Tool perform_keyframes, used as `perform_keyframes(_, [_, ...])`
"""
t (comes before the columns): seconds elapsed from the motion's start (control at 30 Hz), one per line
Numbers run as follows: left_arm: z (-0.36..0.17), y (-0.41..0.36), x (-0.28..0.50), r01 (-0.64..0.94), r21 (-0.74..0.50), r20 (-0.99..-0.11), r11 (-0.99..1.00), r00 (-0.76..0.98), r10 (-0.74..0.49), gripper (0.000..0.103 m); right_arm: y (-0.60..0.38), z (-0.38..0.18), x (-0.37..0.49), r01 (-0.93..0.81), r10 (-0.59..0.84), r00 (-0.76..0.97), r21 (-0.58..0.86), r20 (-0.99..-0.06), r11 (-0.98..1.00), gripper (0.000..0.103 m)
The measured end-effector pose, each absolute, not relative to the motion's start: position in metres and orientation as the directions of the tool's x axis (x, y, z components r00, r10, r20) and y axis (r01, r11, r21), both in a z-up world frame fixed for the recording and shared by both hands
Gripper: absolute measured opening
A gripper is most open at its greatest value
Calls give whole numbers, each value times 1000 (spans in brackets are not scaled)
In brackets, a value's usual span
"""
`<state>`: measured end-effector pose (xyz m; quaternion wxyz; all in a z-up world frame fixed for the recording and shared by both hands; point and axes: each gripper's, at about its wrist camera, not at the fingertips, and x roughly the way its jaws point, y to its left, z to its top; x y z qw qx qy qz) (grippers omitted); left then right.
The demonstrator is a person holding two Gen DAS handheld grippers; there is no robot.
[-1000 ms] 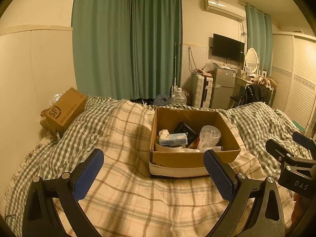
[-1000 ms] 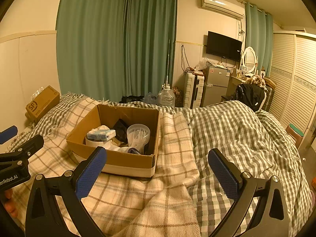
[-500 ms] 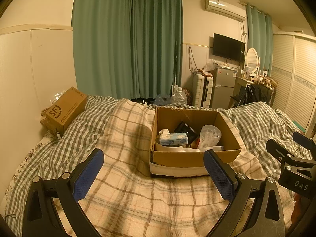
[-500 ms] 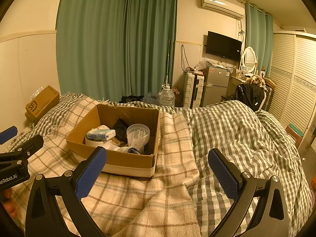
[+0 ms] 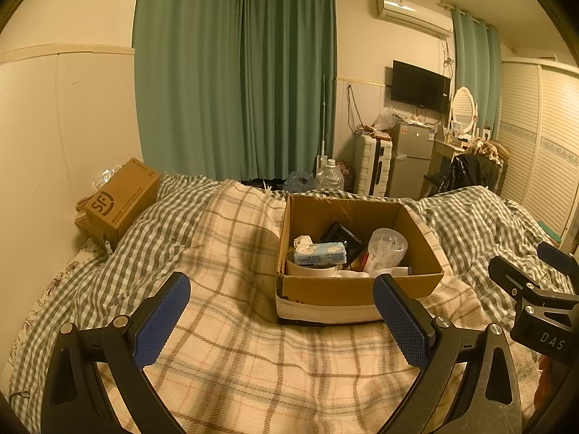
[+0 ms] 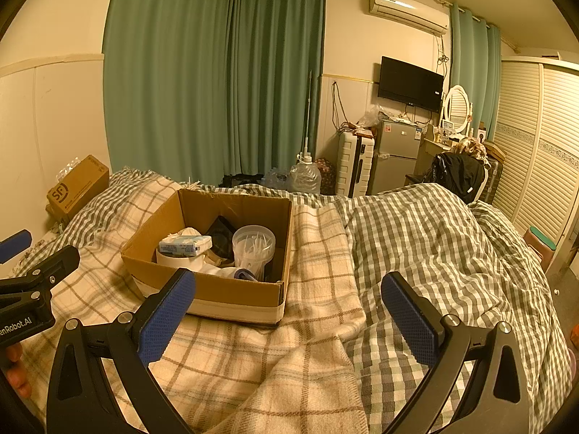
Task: Organize objects
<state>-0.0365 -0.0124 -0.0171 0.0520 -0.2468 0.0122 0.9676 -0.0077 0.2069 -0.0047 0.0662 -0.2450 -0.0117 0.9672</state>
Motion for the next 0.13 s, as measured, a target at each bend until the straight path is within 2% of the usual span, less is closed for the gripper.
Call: perform_keyframes(0.13, [-17,-11,-37,-105,7,-476,-994,-875,89,103,207,-7,-7,-122,133,-871,-54,-473,-991,103])
